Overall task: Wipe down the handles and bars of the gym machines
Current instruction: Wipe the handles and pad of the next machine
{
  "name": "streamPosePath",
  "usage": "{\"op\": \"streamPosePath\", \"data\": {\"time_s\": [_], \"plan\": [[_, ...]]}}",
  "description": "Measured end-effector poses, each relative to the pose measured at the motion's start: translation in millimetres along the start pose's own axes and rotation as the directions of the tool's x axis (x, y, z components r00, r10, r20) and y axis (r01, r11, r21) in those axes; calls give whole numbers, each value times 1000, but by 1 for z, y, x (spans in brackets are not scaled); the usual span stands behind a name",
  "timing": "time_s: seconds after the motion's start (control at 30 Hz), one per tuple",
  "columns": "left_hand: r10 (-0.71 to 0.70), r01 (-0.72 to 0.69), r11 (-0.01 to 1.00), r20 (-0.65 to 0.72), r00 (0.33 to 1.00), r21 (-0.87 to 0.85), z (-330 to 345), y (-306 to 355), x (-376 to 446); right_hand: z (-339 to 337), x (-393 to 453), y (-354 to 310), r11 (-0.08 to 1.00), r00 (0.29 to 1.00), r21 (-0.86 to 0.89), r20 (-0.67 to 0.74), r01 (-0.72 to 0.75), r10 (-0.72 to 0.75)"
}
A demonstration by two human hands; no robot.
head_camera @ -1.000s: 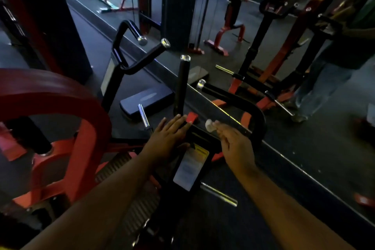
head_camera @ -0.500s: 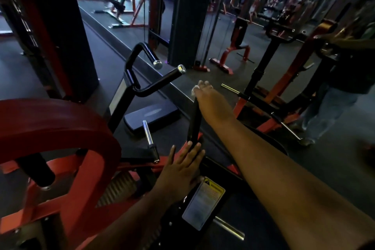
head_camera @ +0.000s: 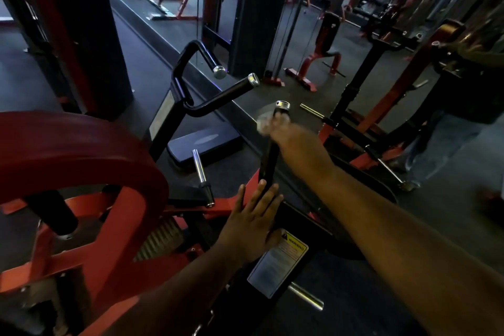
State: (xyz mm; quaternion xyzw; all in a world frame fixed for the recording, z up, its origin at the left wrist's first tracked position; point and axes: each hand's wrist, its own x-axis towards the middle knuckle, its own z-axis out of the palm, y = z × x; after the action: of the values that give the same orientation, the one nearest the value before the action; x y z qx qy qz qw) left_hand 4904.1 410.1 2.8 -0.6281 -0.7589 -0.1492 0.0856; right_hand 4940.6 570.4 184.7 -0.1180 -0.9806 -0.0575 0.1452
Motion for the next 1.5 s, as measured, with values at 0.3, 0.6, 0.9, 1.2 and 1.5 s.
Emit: {"op": "streamPosePath", "data": {"time_s": [0.3, 0.6, 0.9, 1.2, 1.5], "plan": [[-26, 28, 999, 37, 999, -35, -2, 5, 1, 16, 0, -20, 902, 993, -432, 111, 24, 27], [57, -59, 996, -34, 998, -63, 2, -9, -21, 14, -17, -11, 998, 996, 19, 65, 63, -64], [-138, 140, 963, 24, 990, -230, -19, -50, -30, 50, -42, -28, 998, 998, -41, 37, 46, -44], [-176, 177, 944, 30, 984, -279, -32, -56, 7, 44, -113, -13, 959, 884, 181, 379, 217, -272], [-74, 97, 961, 98, 992, -259, -22, 18, 14, -8, -52, 0, 962, 970, 258, -198, -90, 144]]}}
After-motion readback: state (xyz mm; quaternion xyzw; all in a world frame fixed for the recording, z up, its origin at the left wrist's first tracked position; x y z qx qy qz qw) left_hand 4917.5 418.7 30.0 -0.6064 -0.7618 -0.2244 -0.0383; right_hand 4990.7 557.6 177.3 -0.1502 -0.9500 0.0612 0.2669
